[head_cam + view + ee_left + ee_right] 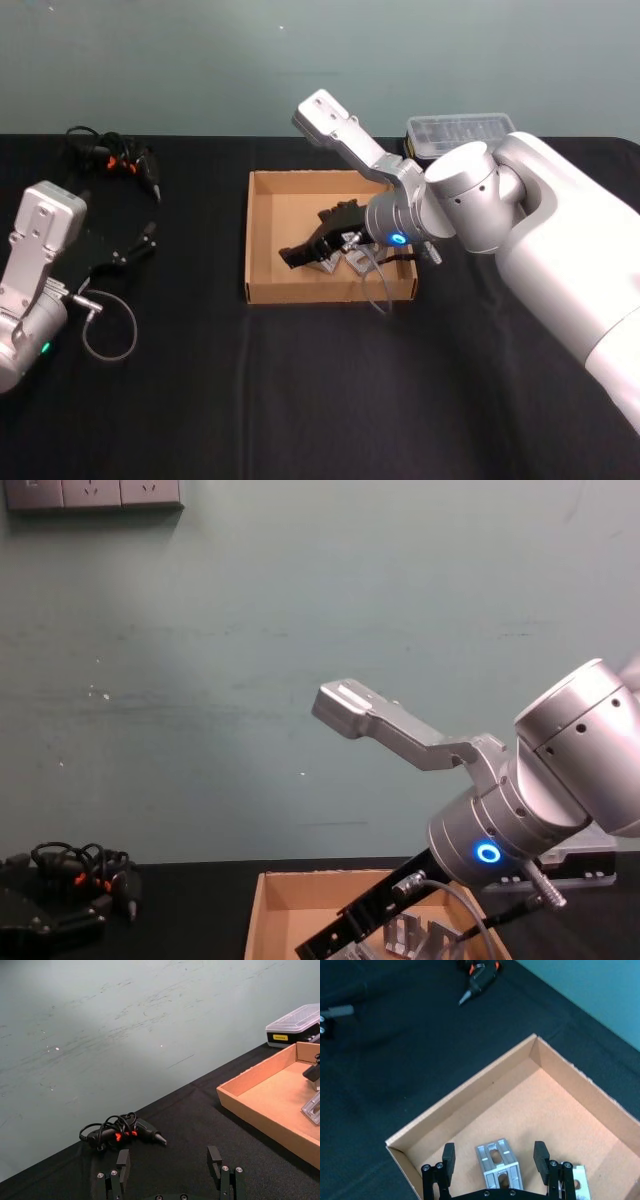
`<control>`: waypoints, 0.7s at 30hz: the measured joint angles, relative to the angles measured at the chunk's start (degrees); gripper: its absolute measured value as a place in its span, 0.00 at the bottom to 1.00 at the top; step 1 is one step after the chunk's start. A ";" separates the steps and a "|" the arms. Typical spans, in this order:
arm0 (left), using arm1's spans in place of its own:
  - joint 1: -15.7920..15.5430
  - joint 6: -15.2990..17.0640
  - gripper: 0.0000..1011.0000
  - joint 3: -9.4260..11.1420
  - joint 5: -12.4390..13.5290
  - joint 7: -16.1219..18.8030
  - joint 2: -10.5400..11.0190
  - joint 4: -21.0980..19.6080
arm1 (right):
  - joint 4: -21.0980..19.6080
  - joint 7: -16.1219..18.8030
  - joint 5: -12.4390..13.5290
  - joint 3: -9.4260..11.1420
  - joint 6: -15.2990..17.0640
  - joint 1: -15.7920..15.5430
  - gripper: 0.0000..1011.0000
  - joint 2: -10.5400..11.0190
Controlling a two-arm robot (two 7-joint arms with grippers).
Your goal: Use one hand to pick up the angle iron from the table and place it into the box.
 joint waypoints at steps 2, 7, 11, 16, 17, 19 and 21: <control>0.00 0.00 1.00 0.00 0.00 0.00 0.00 0.00 | -1.10 0.00 -0.20 0.46 -0.65 -0.48 0.99 0.27; 0.00 0.00 1.00 0.00 0.00 0.00 0.00 0.00 | -3.66 -0.30 -0.52 1.61 -1.35 -1.66 0.99 0.89; 0.00 0.00 1.00 0.00 0.00 0.00 0.00 0.00 | -6.48 -0.74 -0.63 2.72 -1.23 -2.96 0.99 1.70; 0.00 0.00 1.00 0.00 0.00 0.00 0.00 0.00 | -13.56 -0.97 0.08 4.79 -0.58 -6.46 0.99 4.47; 0.00 0.00 1.00 0.00 0.00 0.00 0.00 0.00 | -15.12 -1.17 0.22 5.18 -0.57 -7.31 0.99 5.10; 0.00 0.00 1.00 0.00 0.00 0.00 0.00 0.00 | -19.81 -2.41 0.24 6.19 -0.64 -9.91 0.99 6.92; 0.00 0.00 1.00 0.00 0.00 0.00 0.00 0.00 | -24.94 -4.19 0.20 7.73 -1.17 -13.25 0.99 8.91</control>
